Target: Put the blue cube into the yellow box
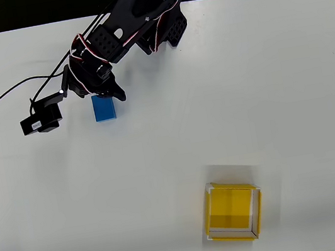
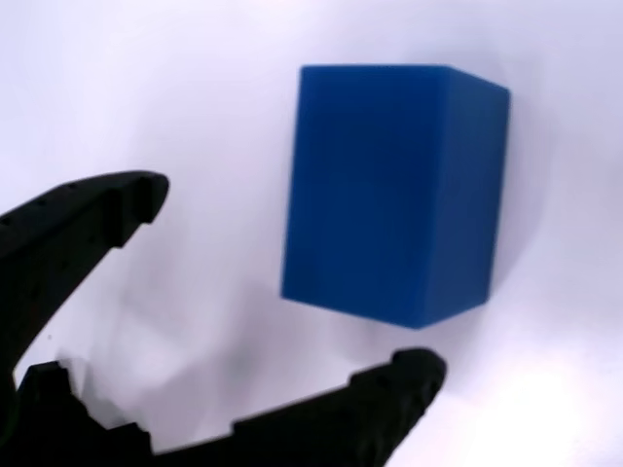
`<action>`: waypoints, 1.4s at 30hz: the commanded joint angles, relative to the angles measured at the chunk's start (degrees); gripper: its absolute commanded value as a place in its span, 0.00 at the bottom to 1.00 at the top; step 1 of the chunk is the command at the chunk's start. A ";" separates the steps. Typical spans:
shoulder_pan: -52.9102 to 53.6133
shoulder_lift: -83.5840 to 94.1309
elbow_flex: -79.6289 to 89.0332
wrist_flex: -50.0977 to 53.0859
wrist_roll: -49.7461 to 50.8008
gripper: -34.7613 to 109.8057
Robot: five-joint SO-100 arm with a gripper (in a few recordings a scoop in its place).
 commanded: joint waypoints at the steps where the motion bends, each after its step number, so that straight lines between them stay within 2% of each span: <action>1: 1.32 -0.44 -1.58 -3.08 -2.02 0.58; 18: 0.00 -8.17 -1.58 -7.29 -2.46 0.58; 28: -2.11 -13.89 -1.58 -14.77 -2.46 0.57; 42: -6.15 -14.94 0.70 -17.23 0.09 0.54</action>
